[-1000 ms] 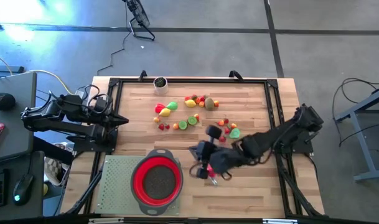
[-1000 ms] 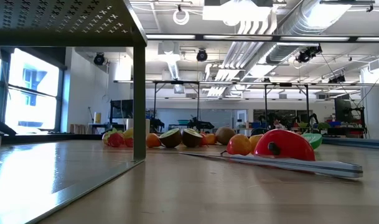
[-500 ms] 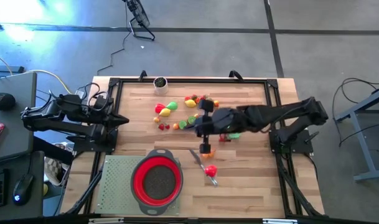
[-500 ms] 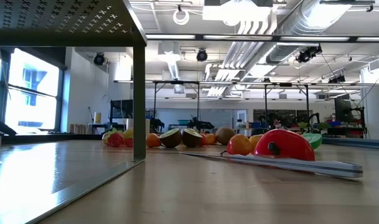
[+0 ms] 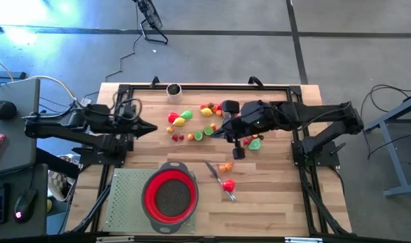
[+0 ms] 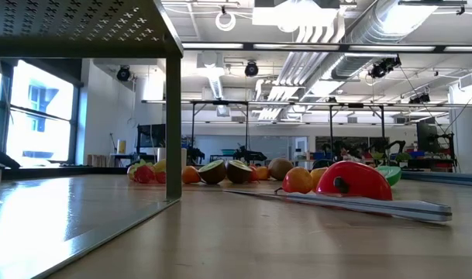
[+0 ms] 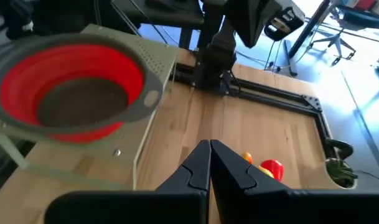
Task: Pick & Place Fruit
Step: Put the red strainer bowl on the shelf
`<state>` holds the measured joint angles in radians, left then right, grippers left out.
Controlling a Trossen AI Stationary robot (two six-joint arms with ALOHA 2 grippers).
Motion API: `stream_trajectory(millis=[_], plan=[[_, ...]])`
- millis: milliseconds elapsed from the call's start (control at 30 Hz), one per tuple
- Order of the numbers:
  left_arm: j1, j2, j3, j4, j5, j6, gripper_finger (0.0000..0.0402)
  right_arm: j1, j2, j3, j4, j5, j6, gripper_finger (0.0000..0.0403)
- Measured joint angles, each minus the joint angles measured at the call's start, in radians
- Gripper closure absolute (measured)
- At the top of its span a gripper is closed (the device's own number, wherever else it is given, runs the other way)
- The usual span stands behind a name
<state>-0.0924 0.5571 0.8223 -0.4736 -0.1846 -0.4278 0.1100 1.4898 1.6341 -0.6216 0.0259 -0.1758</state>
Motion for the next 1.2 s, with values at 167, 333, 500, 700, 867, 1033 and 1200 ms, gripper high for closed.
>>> stream_trajectory(millis=[167, 333, 500, 700, 867, 1033, 1200], plan=[[0.0, 0.063, 0.0, 0.028, 0.006, -0.121, 0.0402, 0.0, -0.017, -0.001, -0.092, -0.028, -0.013, 0.0401], [-0.012, 0.088, 0.0, 0.017, 0.023, -0.256, 0.0402, -0.007, -0.063, 0.0, -0.176, -0.033, -0.029, 0.0401], [-0.1, 0.089, 0.0, 0.064, -0.014, -0.319, 0.0402, -0.032, -0.134, -0.013, -0.191, -0.073, -0.039, 0.0401], [-0.254, 0.089, 0.0, 0.134, -0.153, -0.312, 0.0402, -0.069, -0.294, -0.215, -0.033, -0.113, -0.004, 0.0401], [-0.37, 0.108, 0.009, 0.133, -0.333, -0.341, 0.0402, -0.097, -0.432, -0.41, 0.114, -0.114, 0.069, 0.0401], [-0.453, 0.205, 0.112, 0.085, -0.378, -0.389, 0.0402, -0.118, -0.542, -0.549, 0.2, -0.096, 0.134, 0.0401], [-0.487, 0.366, 0.324, -0.125, -0.381, -0.454, 0.0402, -0.12, -0.623, -0.649, 0.293, -0.025, 0.154, 0.0401]])
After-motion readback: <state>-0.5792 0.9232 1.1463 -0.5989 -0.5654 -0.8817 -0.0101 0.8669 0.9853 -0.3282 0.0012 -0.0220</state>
